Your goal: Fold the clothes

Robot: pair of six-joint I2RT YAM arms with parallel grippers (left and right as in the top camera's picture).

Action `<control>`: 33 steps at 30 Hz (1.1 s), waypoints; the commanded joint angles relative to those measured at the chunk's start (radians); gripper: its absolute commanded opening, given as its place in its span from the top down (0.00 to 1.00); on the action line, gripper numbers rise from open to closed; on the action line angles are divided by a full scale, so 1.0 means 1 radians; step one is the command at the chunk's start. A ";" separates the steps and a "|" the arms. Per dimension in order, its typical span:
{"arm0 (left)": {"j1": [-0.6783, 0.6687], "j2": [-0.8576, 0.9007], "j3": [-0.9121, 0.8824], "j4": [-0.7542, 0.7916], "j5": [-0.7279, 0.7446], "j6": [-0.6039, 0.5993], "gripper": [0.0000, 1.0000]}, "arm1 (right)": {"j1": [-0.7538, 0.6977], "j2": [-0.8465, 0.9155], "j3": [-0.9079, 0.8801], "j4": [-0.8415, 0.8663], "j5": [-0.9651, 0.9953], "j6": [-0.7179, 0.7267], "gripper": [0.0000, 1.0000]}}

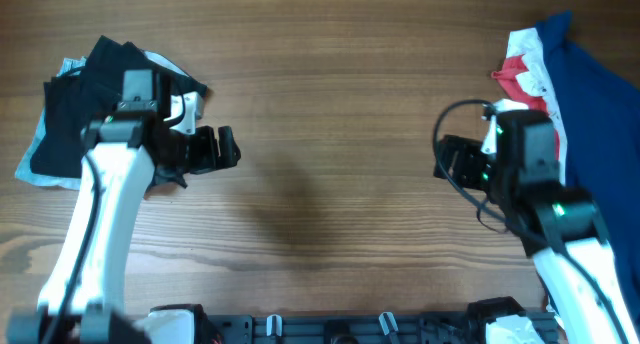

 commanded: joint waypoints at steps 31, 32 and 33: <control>-0.064 -1.062 -0.186 -0.118 -0.034 -0.009 0.00 | -0.002 -0.662 -0.062 -0.329 0.003 0.544 0.00; -0.064 -1.062 -0.186 -0.120 -0.034 -0.009 0.00 | -0.002 -0.666 -0.063 -0.327 0.008 0.513 0.00; -0.064 -1.062 -0.186 -0.121 -0.034 -0.009 0.00 | -0.002 -0.669 -0.066 -0.308 0.010 0.452 0.00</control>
